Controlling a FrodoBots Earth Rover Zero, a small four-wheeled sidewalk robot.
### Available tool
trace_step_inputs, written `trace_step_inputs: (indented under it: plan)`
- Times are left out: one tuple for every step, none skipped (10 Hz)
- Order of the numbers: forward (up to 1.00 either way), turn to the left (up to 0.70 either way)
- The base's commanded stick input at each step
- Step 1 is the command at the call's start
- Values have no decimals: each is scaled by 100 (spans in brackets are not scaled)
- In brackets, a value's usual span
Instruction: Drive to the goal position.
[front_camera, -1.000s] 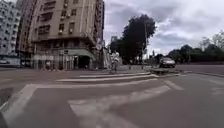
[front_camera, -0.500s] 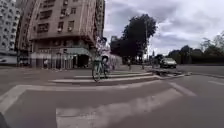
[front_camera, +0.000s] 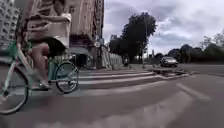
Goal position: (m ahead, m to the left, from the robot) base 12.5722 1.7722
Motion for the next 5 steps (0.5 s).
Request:
trace_step_inputs:
  plan:
    - [70,0]
    - [70,0]
    - [70,0]
    - [70,0]
    - [70,0]
